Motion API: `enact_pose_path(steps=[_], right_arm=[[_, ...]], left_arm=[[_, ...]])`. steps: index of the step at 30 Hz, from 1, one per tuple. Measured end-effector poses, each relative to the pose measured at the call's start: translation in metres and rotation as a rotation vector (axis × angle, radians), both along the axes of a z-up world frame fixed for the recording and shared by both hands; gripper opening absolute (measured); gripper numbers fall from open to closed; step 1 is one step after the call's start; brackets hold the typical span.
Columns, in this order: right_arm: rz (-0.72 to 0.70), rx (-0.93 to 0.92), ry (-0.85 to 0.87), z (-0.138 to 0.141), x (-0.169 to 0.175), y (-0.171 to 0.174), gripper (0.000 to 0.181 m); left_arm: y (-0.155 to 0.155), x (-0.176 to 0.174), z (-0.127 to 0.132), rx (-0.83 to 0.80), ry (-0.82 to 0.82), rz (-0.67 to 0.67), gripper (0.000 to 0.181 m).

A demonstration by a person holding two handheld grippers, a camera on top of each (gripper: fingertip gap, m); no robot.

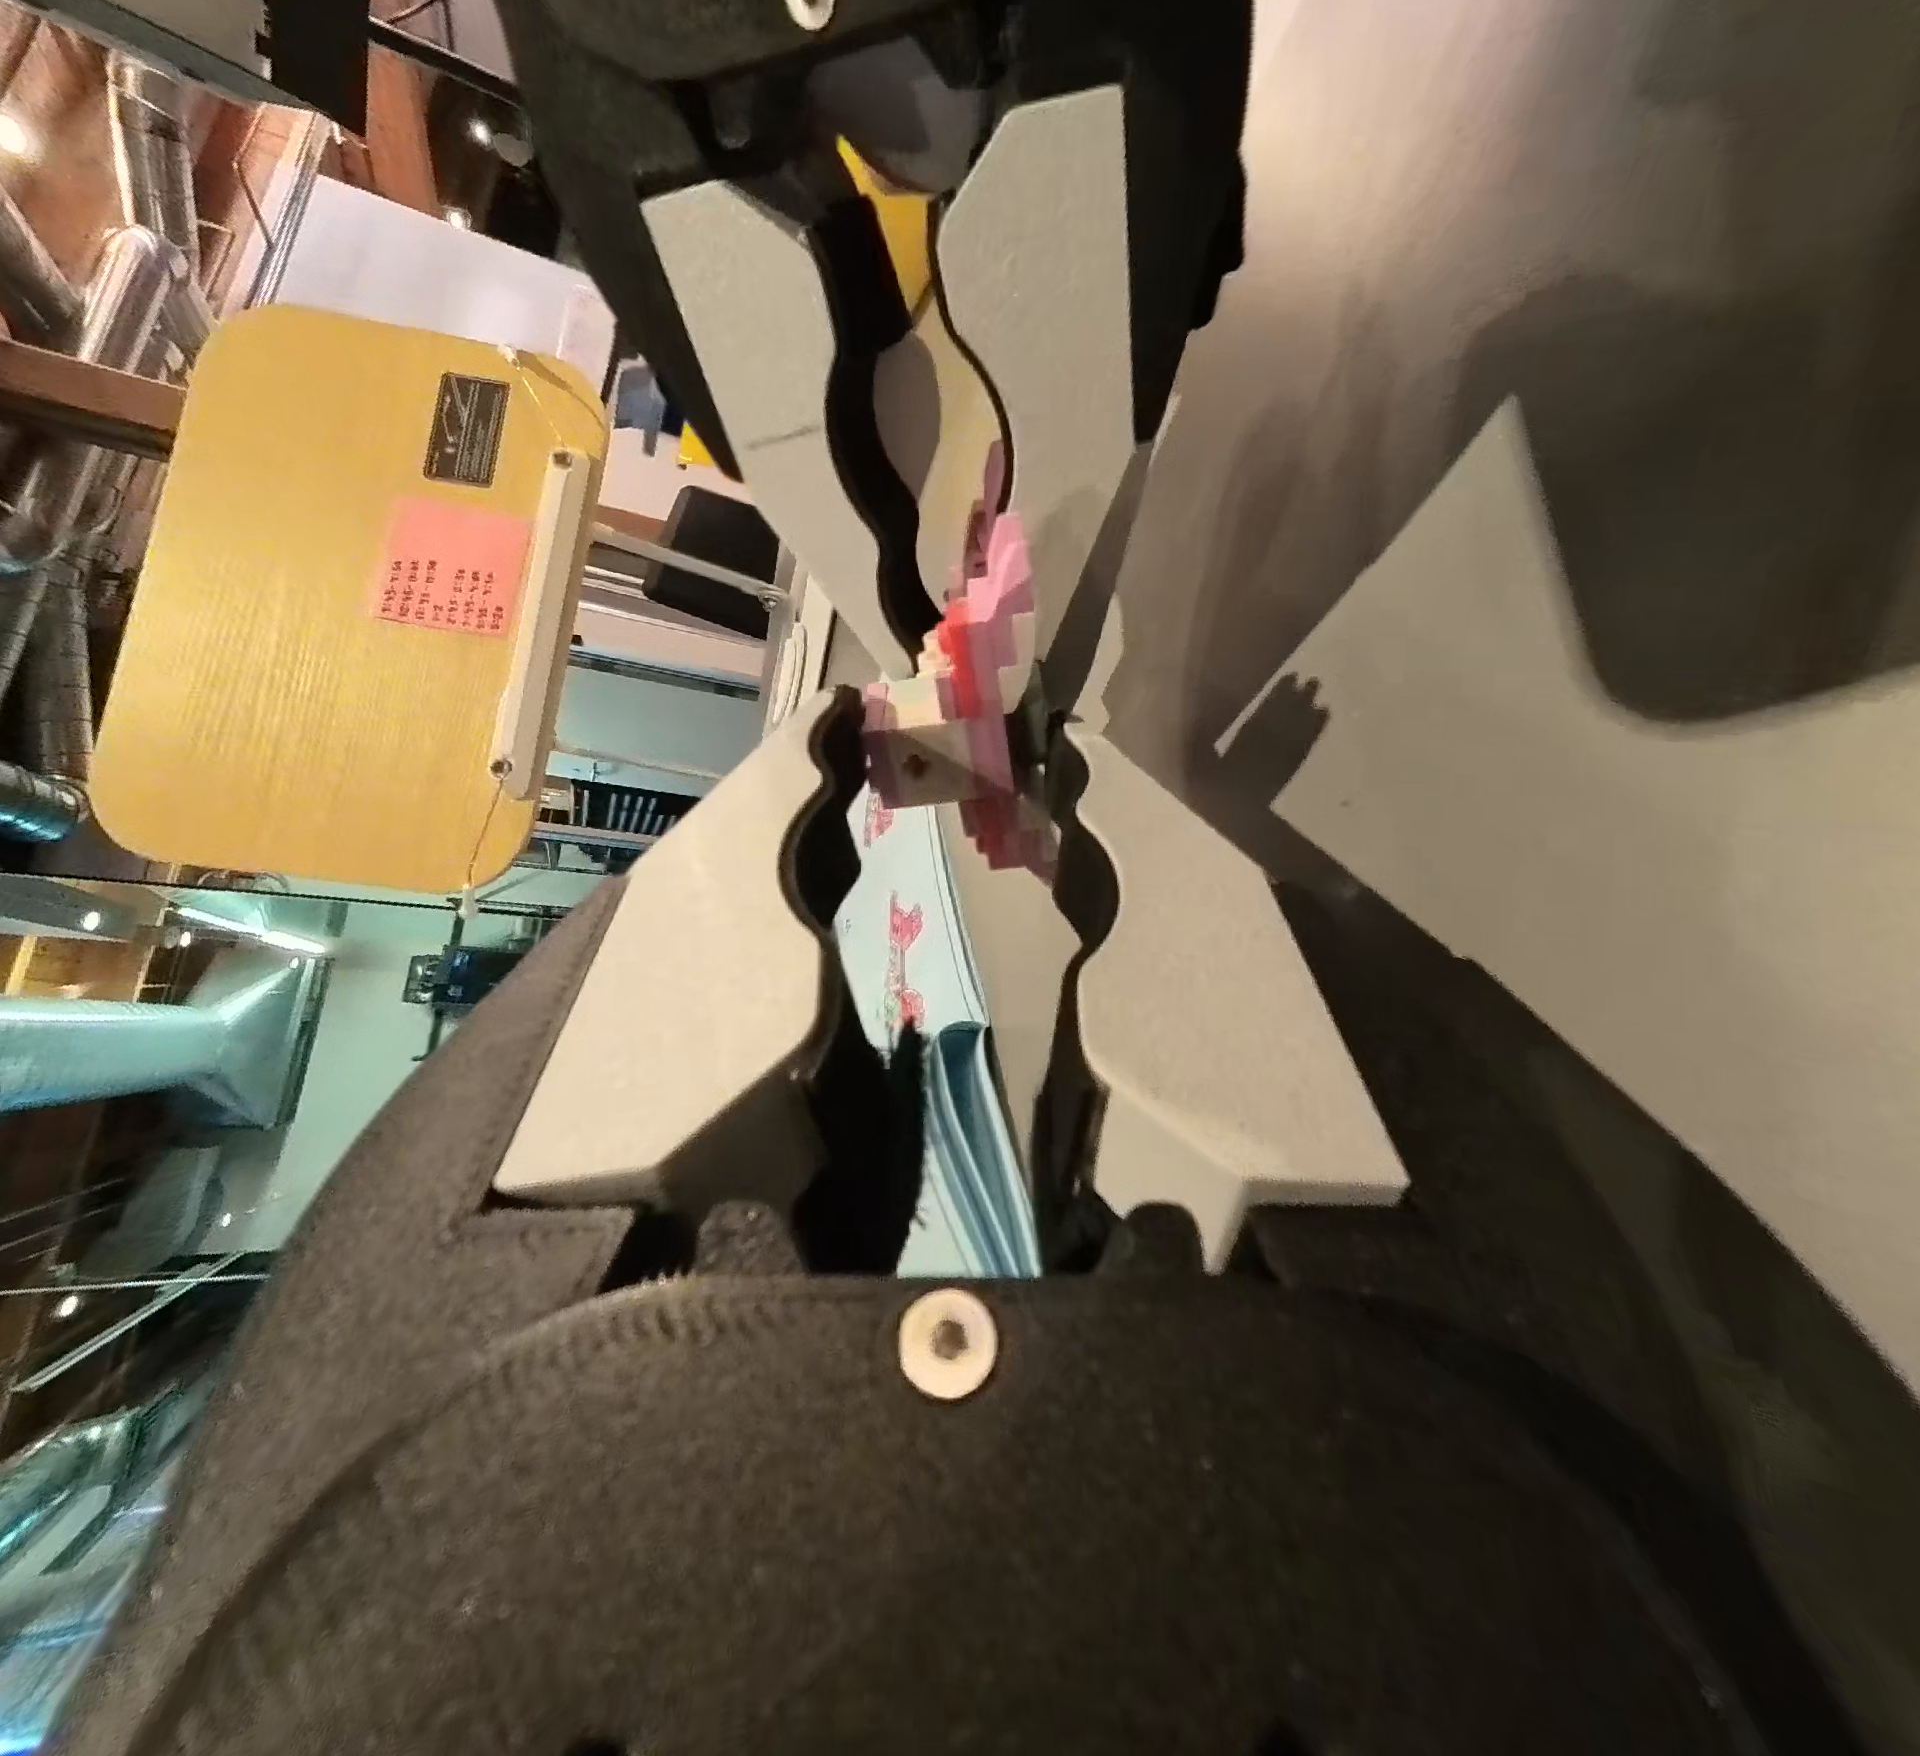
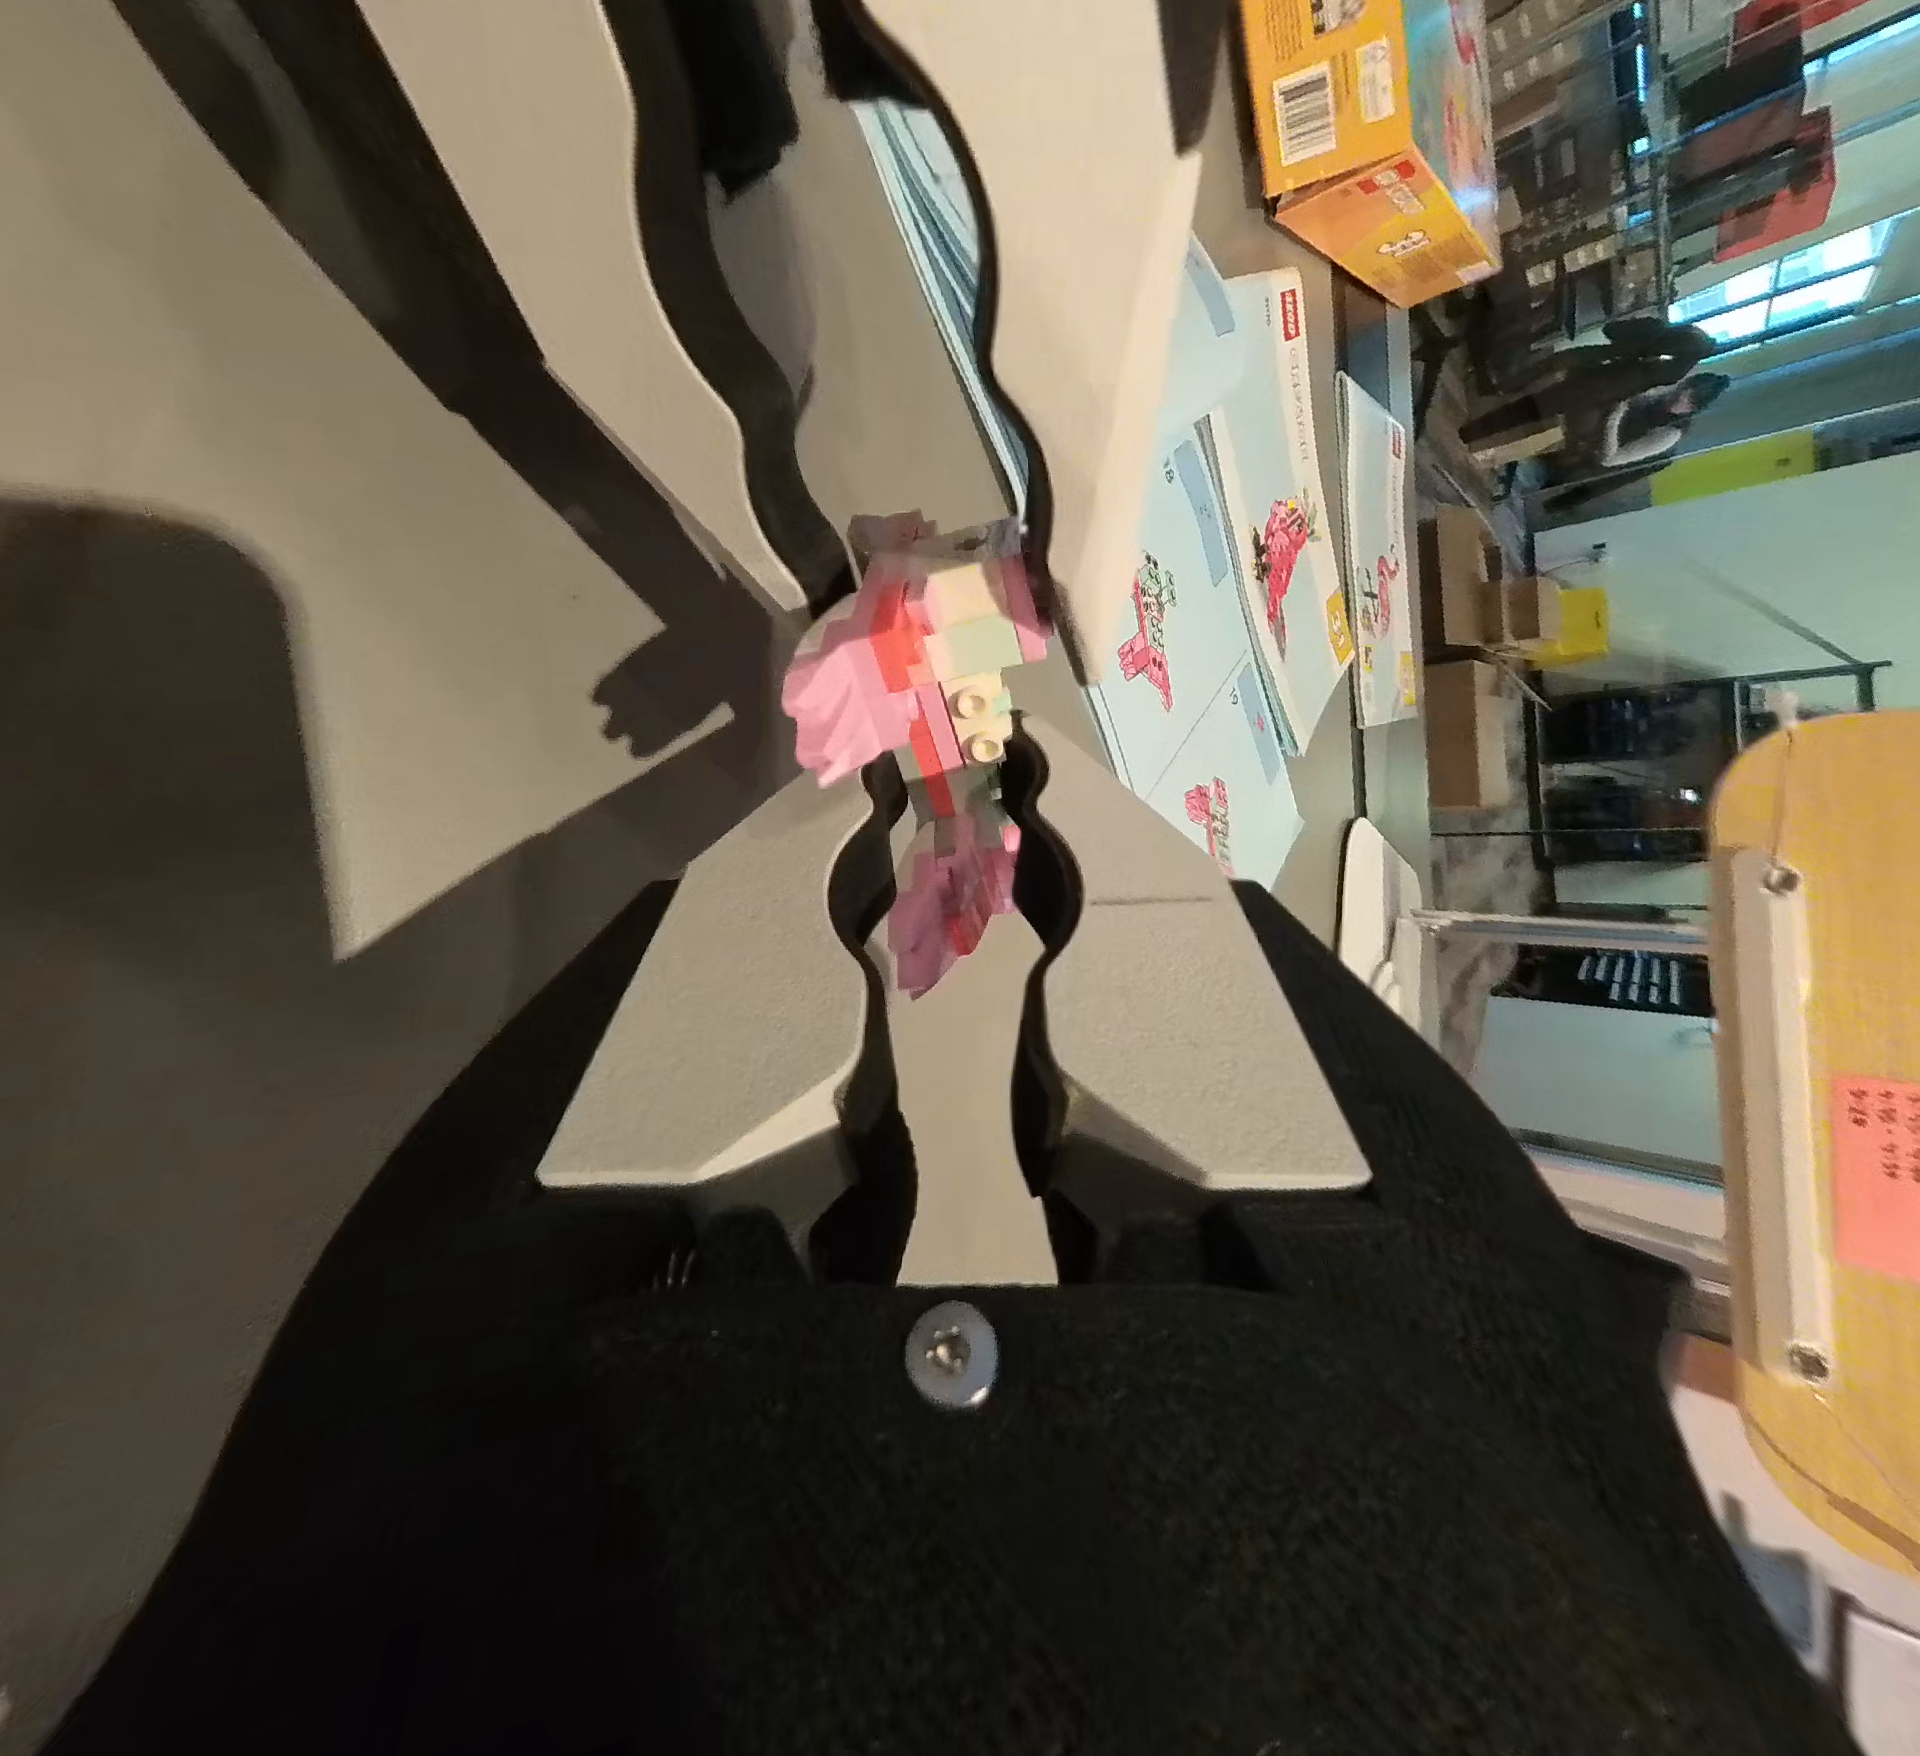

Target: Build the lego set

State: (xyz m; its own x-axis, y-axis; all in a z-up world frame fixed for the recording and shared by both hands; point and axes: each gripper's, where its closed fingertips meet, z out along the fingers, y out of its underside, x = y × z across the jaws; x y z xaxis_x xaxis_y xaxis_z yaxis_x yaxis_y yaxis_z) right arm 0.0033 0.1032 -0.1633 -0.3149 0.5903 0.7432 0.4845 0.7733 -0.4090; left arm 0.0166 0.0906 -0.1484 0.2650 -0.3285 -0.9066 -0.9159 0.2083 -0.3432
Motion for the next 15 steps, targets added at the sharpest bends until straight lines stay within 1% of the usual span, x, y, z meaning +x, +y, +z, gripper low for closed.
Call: enact_pose_path(steps=[5,7,9,10,11,12,13,15], right_arm=[[-0.005,0.077,-0.058,-0.012,0.001,0.003,0.016],[0.0,0.084,-0.05,-0.012,0.0,0.003,0.016],[0.029,0.024,-0.032,-0.009,0.0,0.0,0.017],[0.052,-0.049,-0.023,-0.007,0.0,-0.004,0.025],[0.068,-0.17,-0.01,-0.003,0.002,-0.009,0.045],[0.082,-0.34,0.004,0.004,0.003,-0.015,0.062],[0.118,-0.533,0.023,0.015,0.006,-0.023,0.067],[0.235,-0.883,0.061,0.043,0.017,-0.034,0.063]], left_arm=[[0.001,0.0,-0.013,-0.059,0.04,0.004,0.034],[0.001,0.0,-0.013,-0.072,0.012,0.001,0.034],[0.001,0.0,-0.01,-0.075,-0.051,-0.018,0.035],[0.0,-0.001,-0.009,-0.073,-0.083,-0.037,0.035],[0.001,-0.003,-0.006,-0.065,-0.102,-0.044,0.036],[0.001,-0.005,-0.003,-0.065,-0.126,-0.053,0.036],[-0.001,-0.006,0.002,-0.073,-0.171,-0.076,0.036],[-0.007,-0.003,0.011,-0.078,-0.245,-0.137,0.035]])
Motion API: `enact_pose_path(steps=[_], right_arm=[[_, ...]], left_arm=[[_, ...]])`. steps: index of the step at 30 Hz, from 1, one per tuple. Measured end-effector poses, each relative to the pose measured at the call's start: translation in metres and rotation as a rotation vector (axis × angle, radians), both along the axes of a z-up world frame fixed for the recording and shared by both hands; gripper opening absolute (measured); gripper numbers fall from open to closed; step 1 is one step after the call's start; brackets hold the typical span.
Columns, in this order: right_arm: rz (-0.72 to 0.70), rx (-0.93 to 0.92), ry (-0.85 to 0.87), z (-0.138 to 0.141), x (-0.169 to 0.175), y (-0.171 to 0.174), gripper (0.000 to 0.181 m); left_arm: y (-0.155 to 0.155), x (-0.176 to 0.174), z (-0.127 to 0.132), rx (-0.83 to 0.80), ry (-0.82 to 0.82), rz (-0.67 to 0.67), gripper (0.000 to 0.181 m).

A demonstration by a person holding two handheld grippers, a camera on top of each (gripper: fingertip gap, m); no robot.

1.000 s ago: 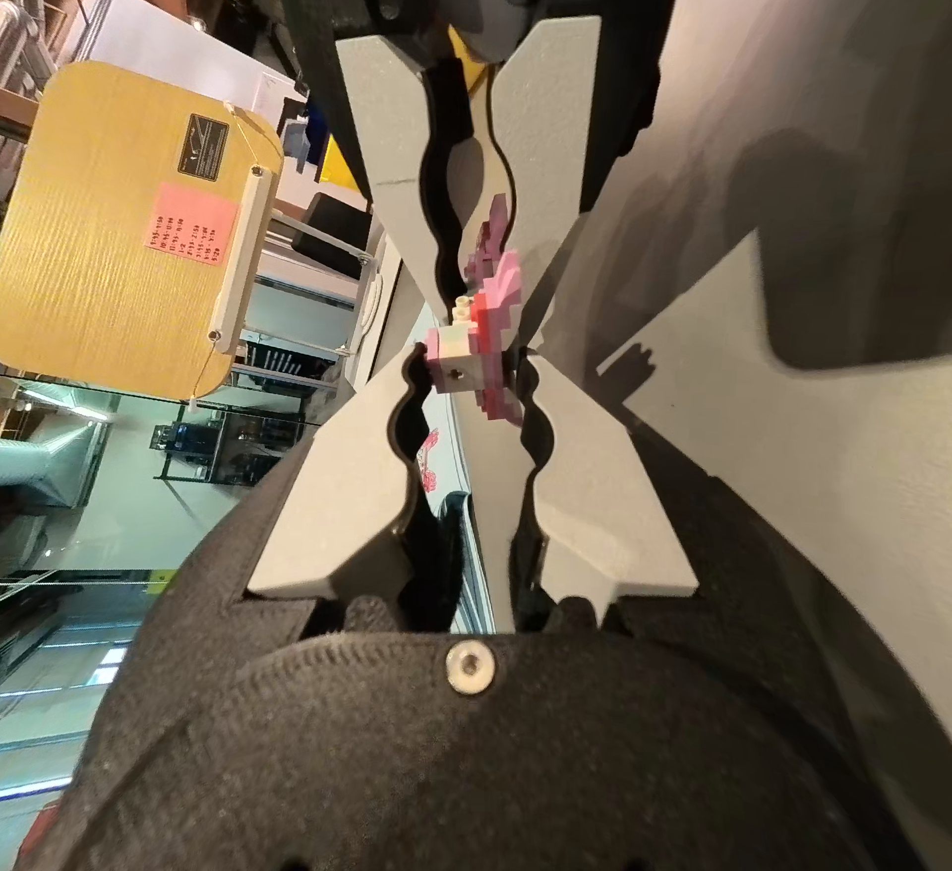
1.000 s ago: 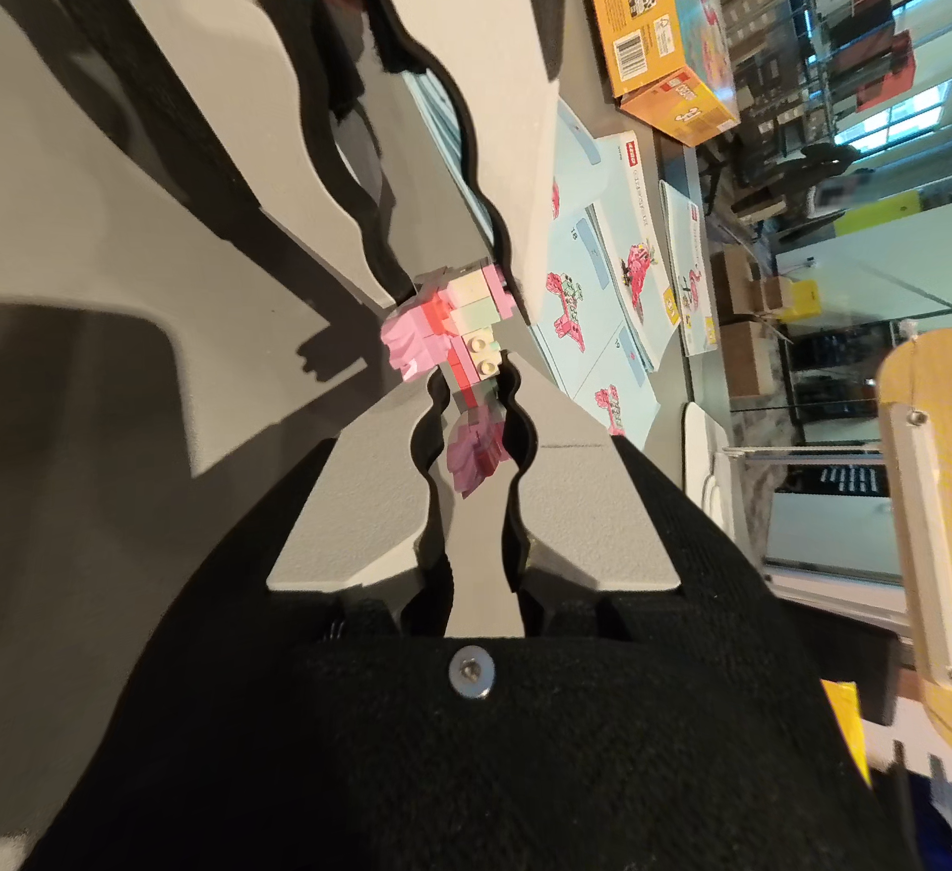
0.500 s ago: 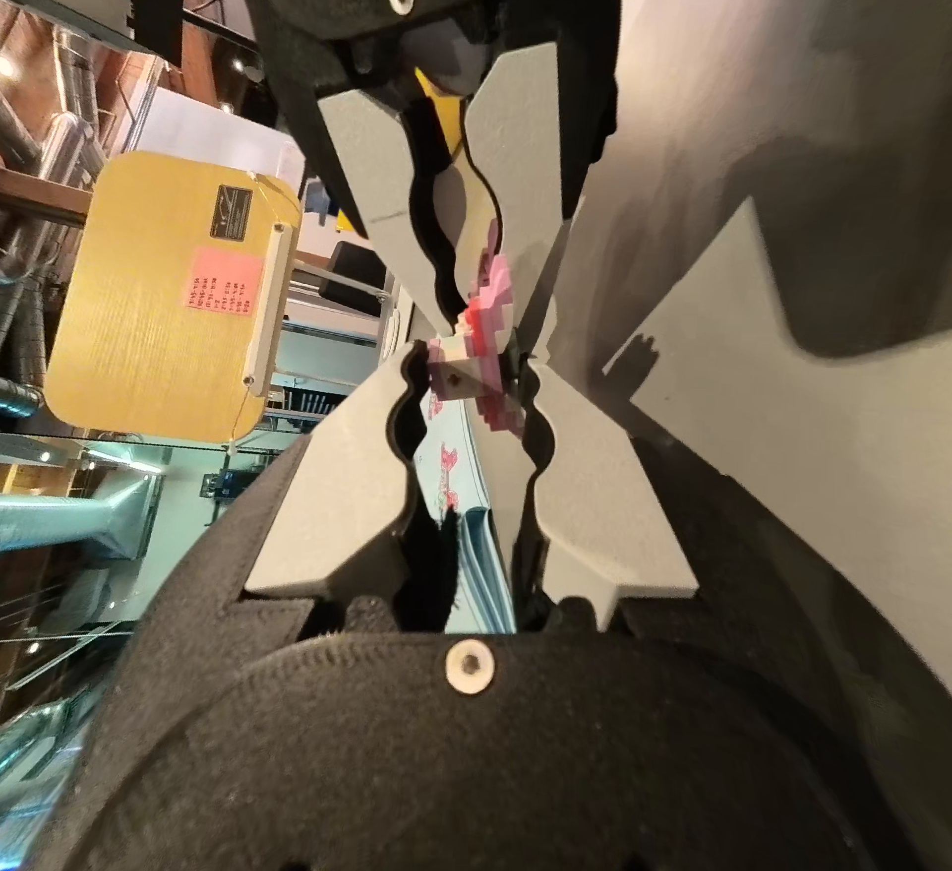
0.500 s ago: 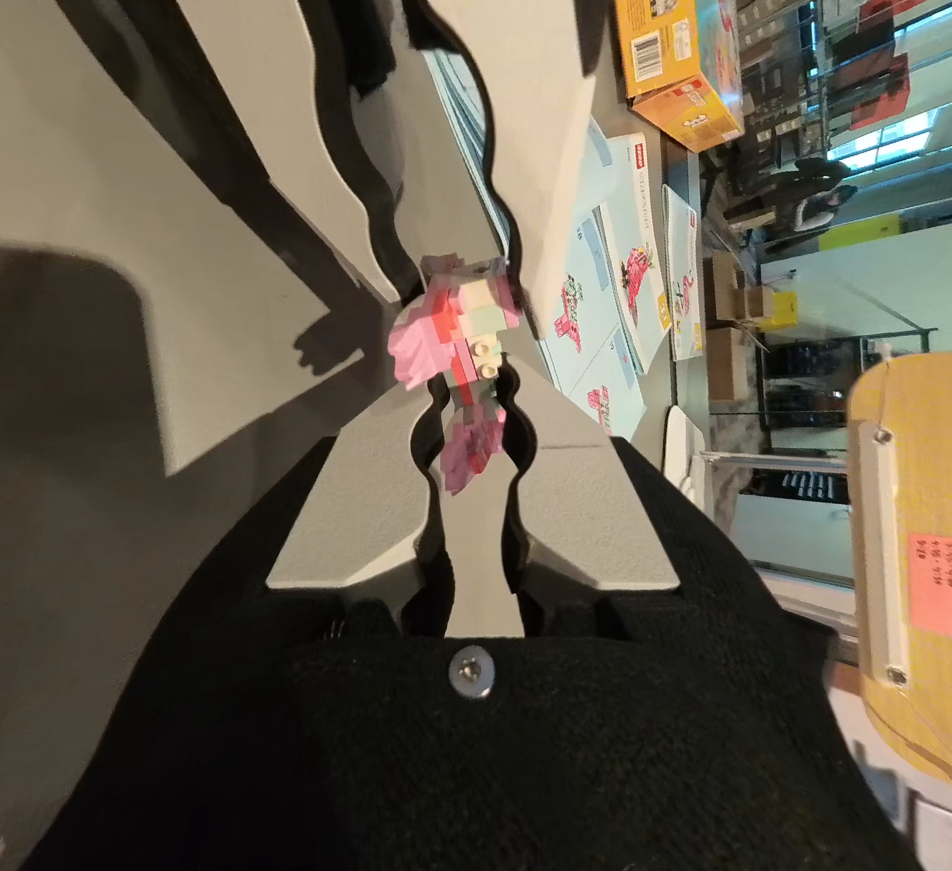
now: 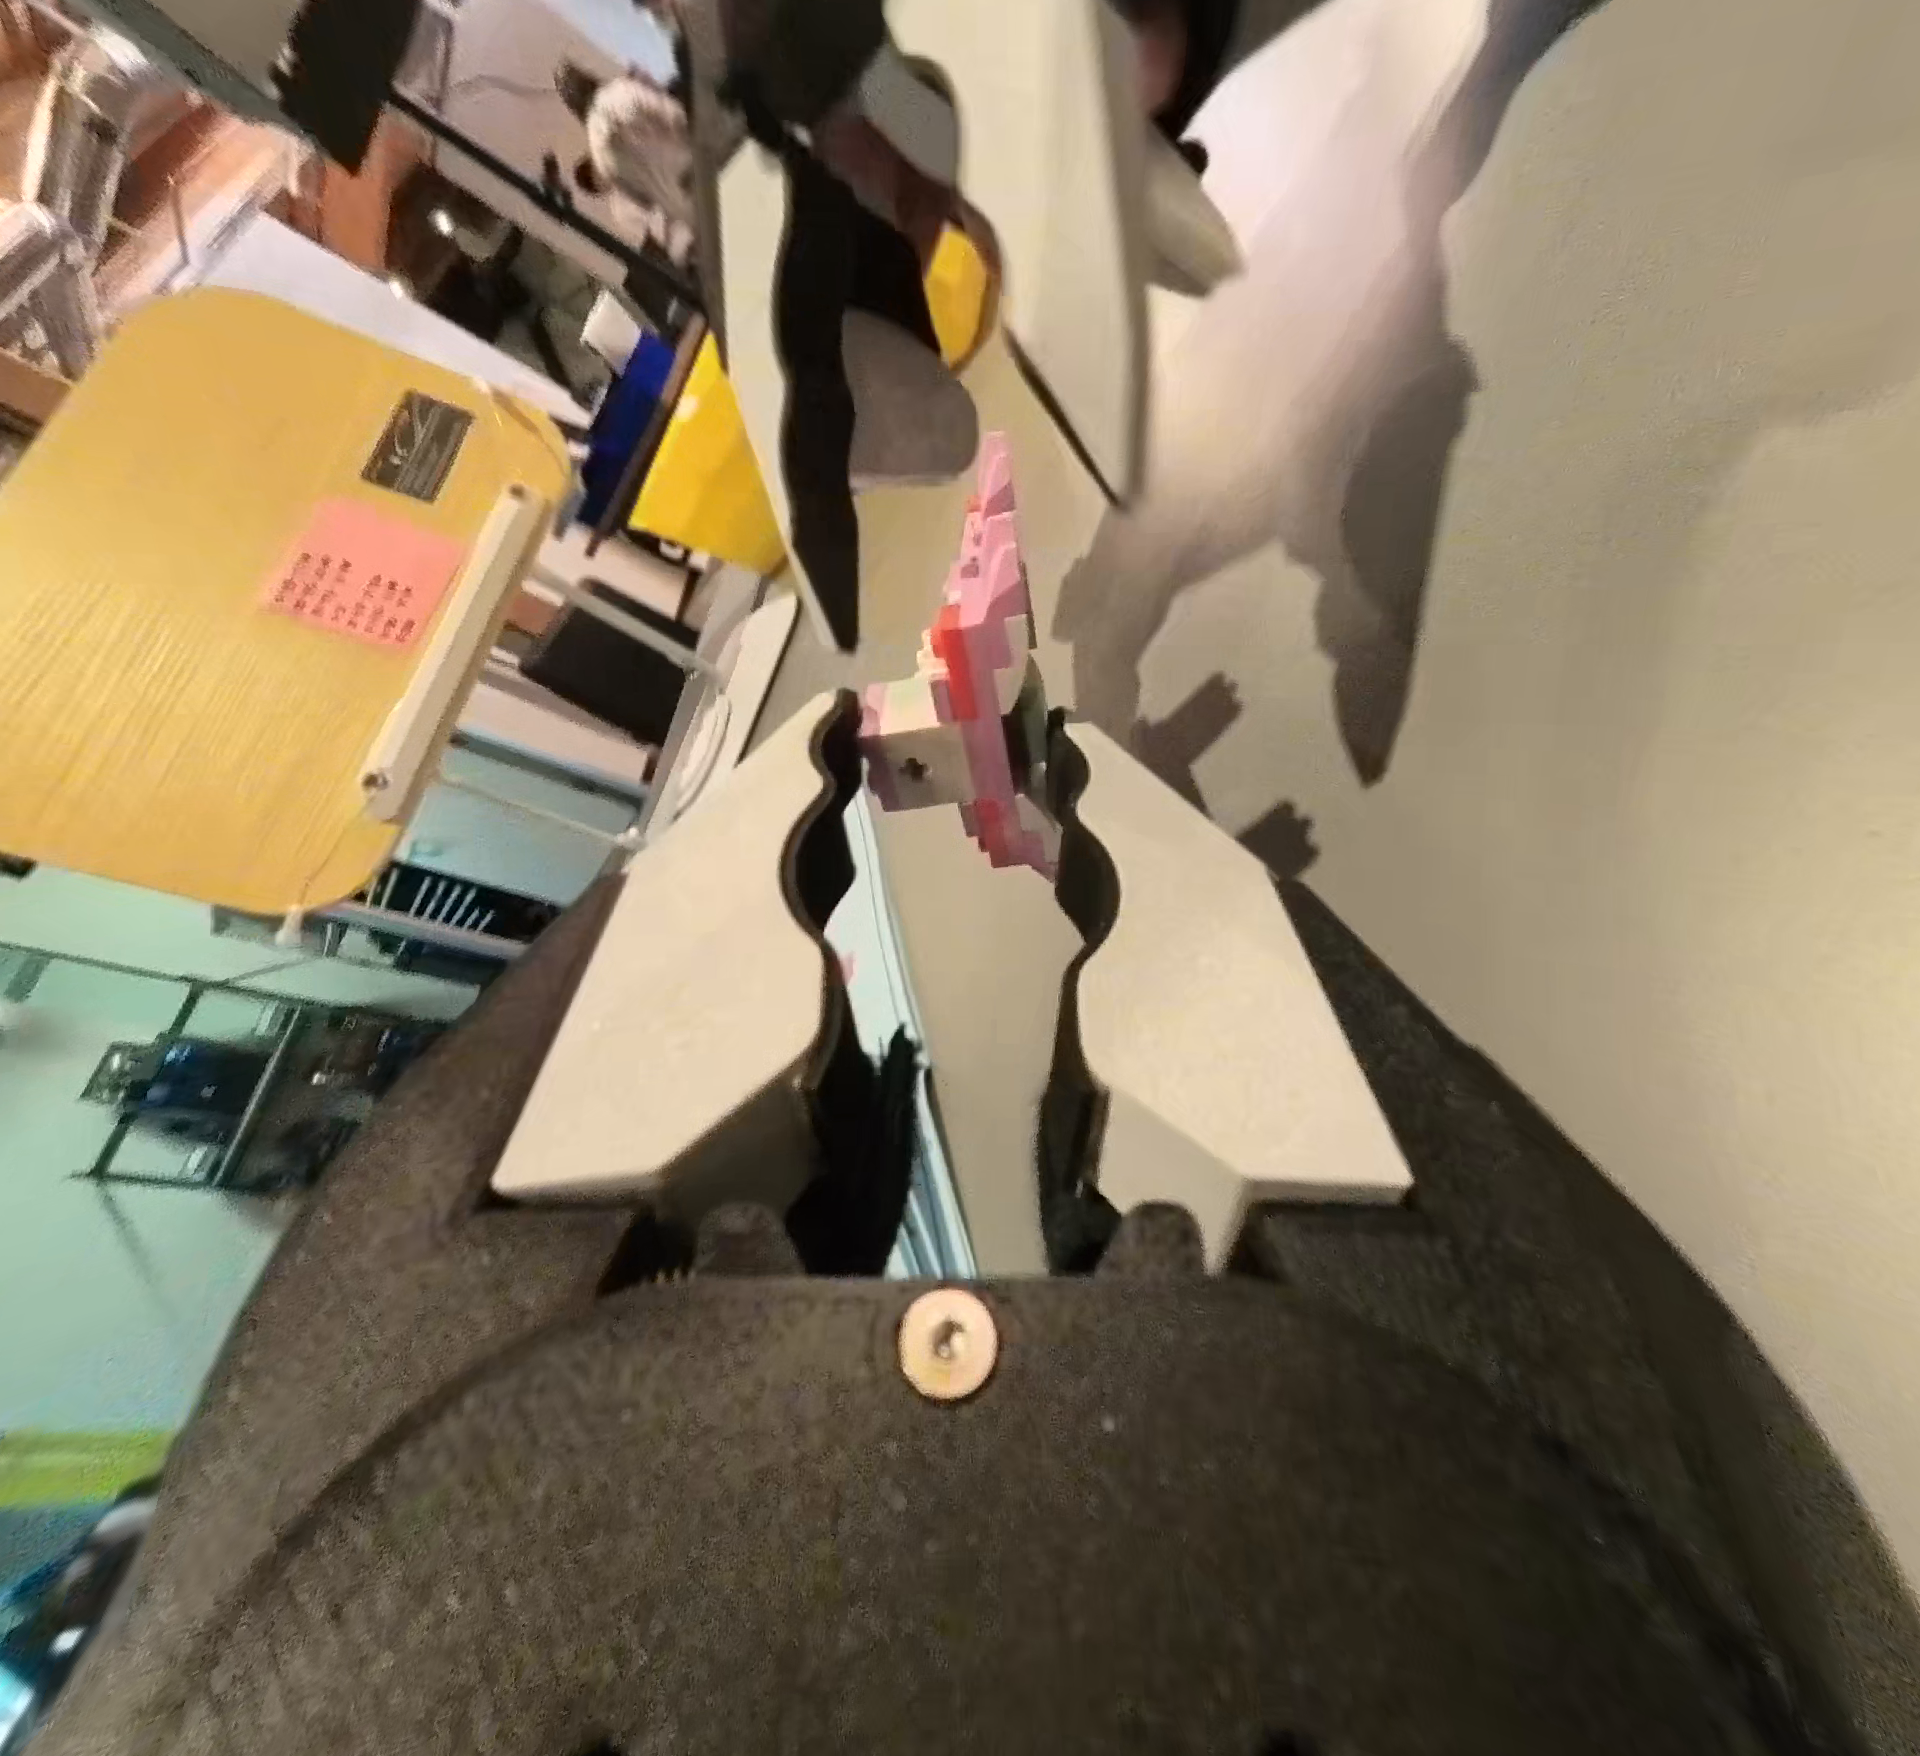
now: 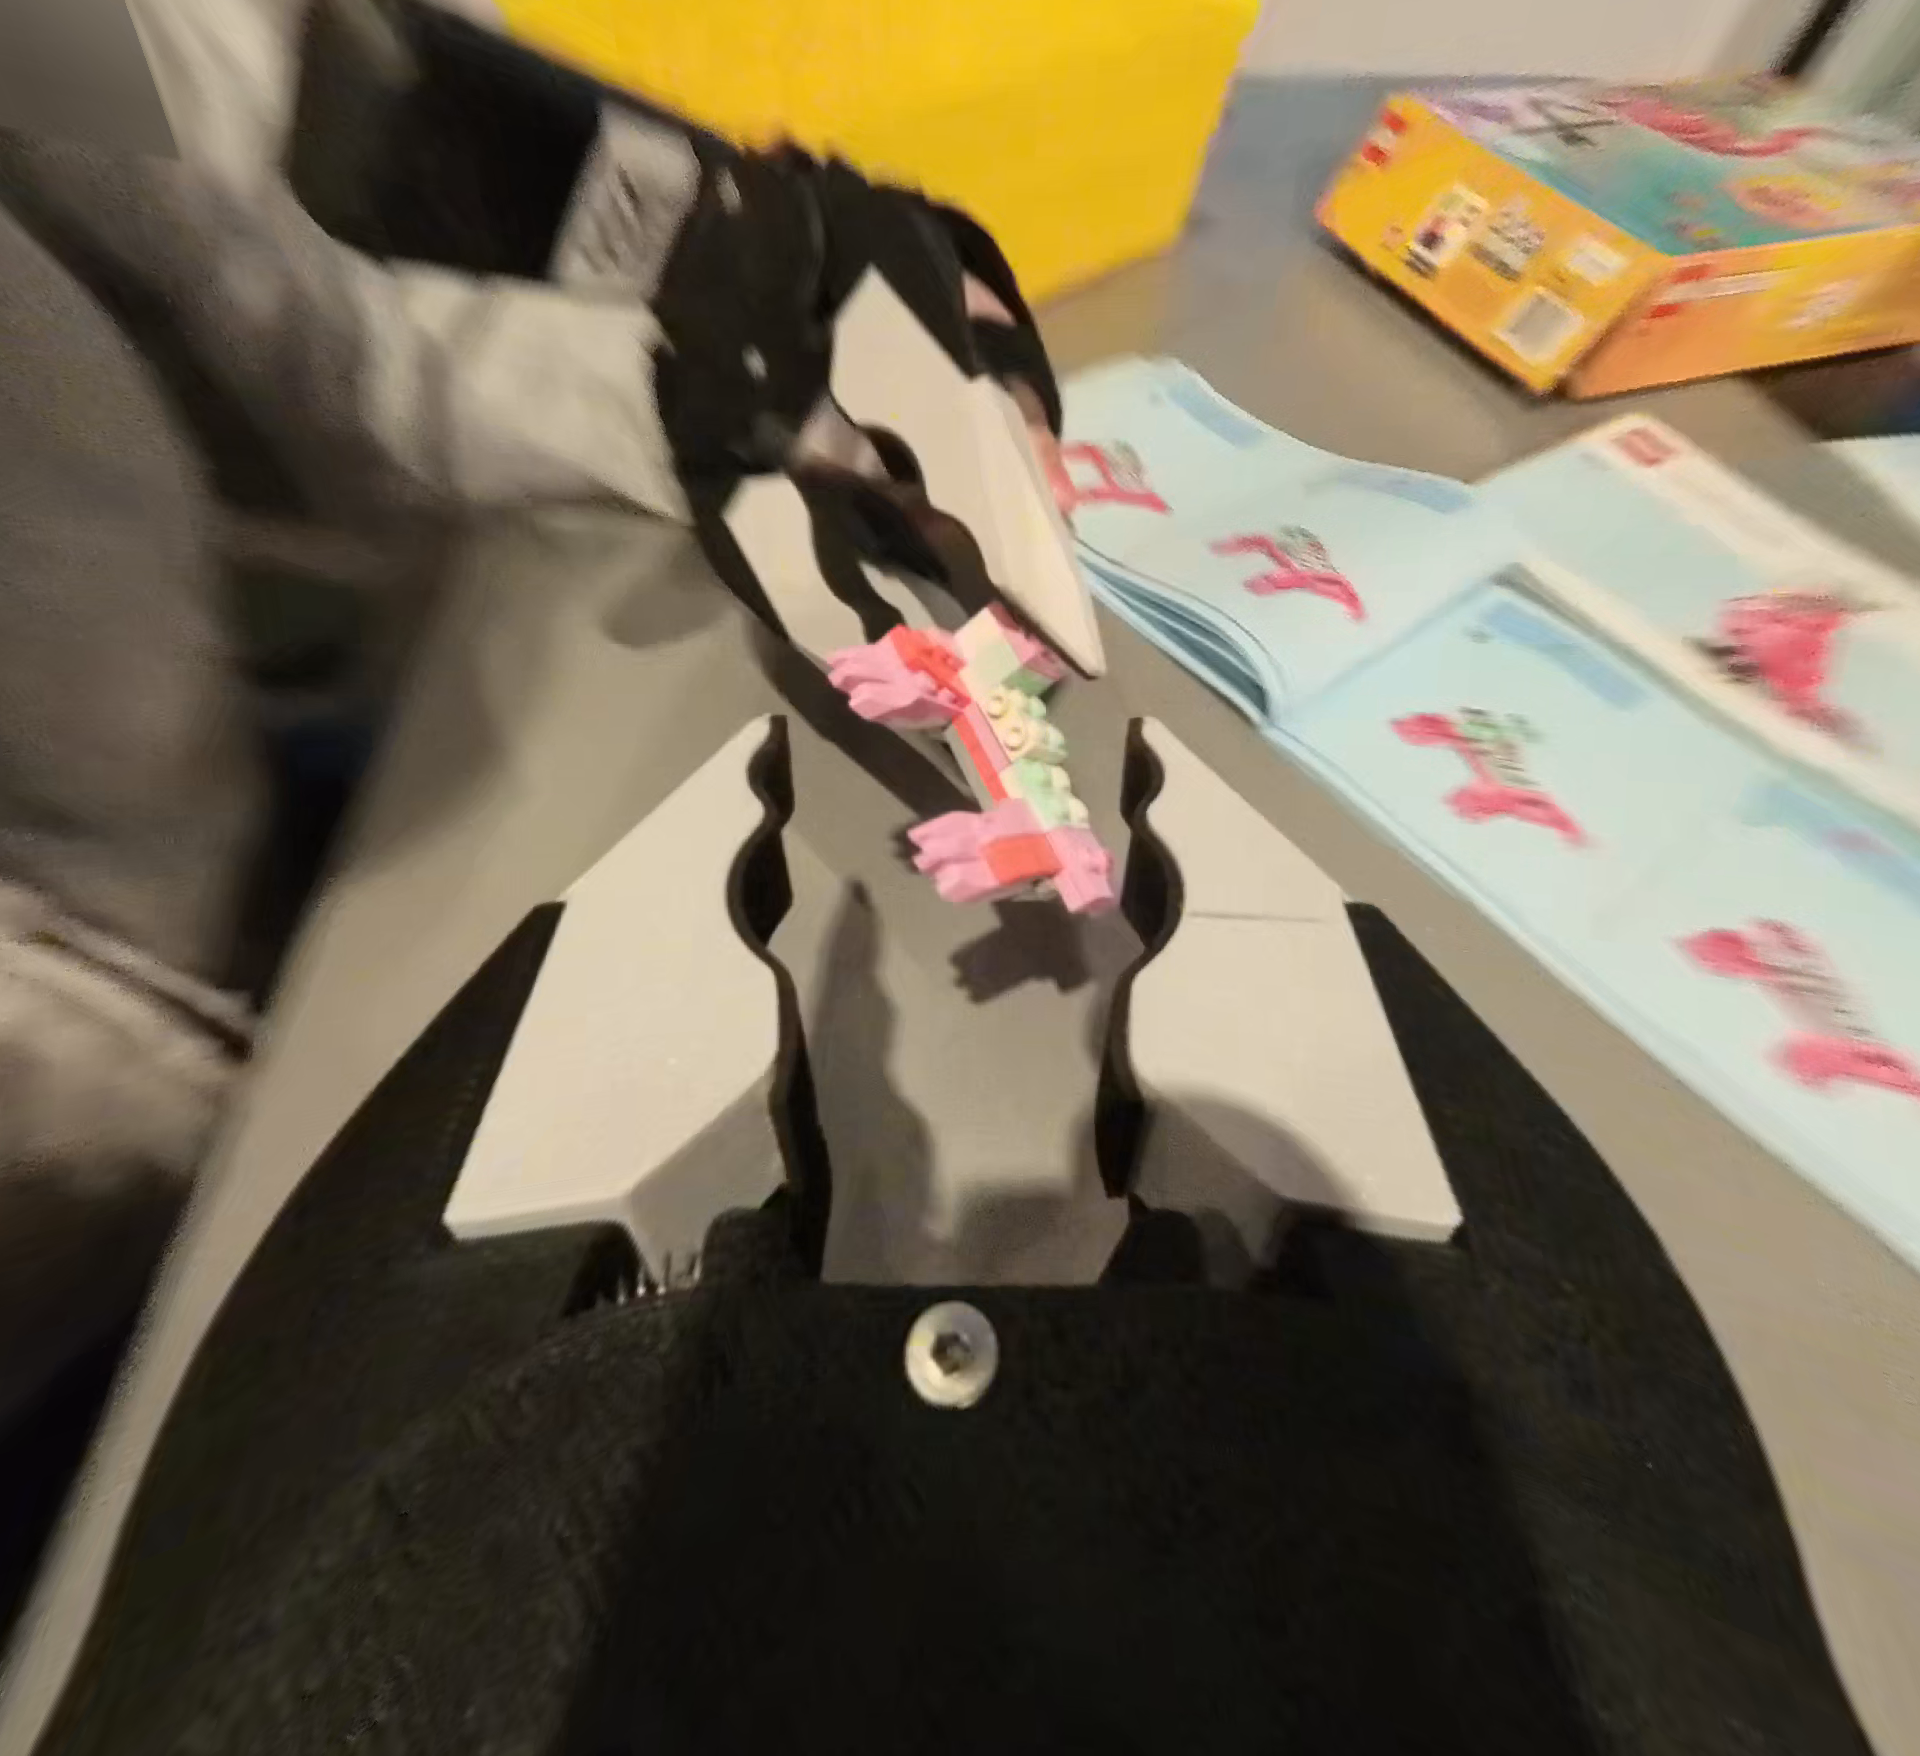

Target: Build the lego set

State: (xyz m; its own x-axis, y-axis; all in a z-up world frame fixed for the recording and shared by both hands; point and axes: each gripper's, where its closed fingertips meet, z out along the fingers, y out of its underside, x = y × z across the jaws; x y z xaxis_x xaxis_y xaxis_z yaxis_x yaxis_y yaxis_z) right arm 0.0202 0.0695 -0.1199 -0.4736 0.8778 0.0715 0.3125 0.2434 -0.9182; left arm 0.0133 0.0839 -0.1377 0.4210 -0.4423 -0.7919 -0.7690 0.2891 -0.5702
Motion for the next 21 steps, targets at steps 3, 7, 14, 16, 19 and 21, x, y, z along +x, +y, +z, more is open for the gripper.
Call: enact_pose_path(steps=[3,7,14,16,19,21], right_arm=[[0.104,-0.272,-0.049,0.009,0.015,0.0,0.059],[0.229,-0.334,-0.204,-0.009,0.026,-0.017,0.045],[0.357,-0.284,-0.339,-0.024,0.047,-0.037,0.017],[0.36,-0.282,-0.351,-0.025,0.049,-0.036,0.017],[0.336,-0.246,-0.337,-0.027,0.047,-0.031,0.016],[0.281,-0.197,-0.315,-0.028,0.044,-0.02,0.016]], left_arm=[[-0.013,0.016,0.006,0.053,0.017,-0.106,0.035],[-0.027,0.045,0.0,0.108,0.093,-0.196,0.035],[-0.033,0.063,-0.009,0.148,0.173,-0.239,0.035],[-0.033,0.065,-0.01,0.15,0.183,-0.236,0.035],[-0.028,0.062,-0.011,0.154,0.18,-0.199,0.036],[-0.021,0.056,-0.008,0.155,0.147,-0.148,0.049]])
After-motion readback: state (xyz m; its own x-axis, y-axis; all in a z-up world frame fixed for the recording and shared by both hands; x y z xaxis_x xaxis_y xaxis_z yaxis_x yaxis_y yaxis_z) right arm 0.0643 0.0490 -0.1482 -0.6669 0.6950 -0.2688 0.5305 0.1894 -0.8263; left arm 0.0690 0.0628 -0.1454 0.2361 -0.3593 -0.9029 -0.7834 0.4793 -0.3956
